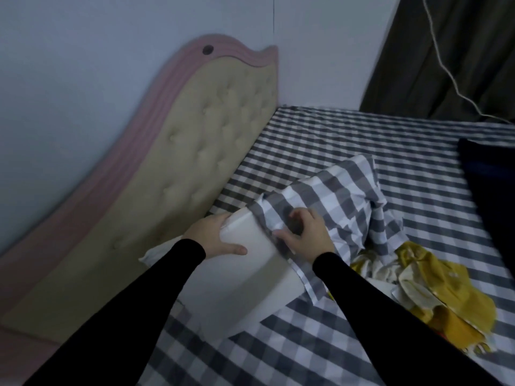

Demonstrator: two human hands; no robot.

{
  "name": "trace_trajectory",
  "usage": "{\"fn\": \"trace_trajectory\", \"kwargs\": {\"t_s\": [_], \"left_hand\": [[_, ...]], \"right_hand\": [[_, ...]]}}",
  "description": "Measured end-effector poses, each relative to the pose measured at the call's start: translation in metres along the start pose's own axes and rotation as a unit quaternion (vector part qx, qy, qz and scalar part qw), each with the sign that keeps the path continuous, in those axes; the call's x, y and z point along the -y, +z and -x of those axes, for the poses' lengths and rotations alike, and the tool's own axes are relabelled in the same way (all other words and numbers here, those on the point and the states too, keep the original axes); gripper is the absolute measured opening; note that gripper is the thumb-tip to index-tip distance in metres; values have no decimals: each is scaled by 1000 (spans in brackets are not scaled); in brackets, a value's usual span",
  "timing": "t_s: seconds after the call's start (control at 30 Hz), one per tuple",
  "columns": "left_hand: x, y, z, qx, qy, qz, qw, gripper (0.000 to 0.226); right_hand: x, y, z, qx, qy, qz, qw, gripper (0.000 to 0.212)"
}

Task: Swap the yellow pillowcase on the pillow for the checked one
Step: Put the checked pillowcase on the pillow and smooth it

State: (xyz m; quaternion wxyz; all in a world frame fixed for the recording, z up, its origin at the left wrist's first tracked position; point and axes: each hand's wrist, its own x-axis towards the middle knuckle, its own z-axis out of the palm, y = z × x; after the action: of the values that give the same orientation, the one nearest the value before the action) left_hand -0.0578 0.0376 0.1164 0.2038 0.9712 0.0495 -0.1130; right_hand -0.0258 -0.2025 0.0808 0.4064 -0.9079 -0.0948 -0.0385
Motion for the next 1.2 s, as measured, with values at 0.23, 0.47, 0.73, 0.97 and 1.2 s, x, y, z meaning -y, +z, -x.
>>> {"fn": "trace_trajectory", "kwargs": {"t_s": [0.23,0.47,0.73,0.97,1.2], "left_hand": [[26,-1,21,5,-72,-113,991,109],[-5,6,22,-14,-24,23,999,83],[-76,-4,-2,-30,52,134,989,43],[-10,32,7,-43,-64,161,984,94],[-6,24,11,-24,-32,163,986,95]], "right_hand": [[-1,27,-9,61,-38,92,993,22],[32,11,-8,-18,-20,-28,999,17],[86,-14,-34,-66,-63,-93,991,12],[24,-6,-20,-30,-27,-34,999,26],[-3,23,-4,26,221,-98,970,54]]}}
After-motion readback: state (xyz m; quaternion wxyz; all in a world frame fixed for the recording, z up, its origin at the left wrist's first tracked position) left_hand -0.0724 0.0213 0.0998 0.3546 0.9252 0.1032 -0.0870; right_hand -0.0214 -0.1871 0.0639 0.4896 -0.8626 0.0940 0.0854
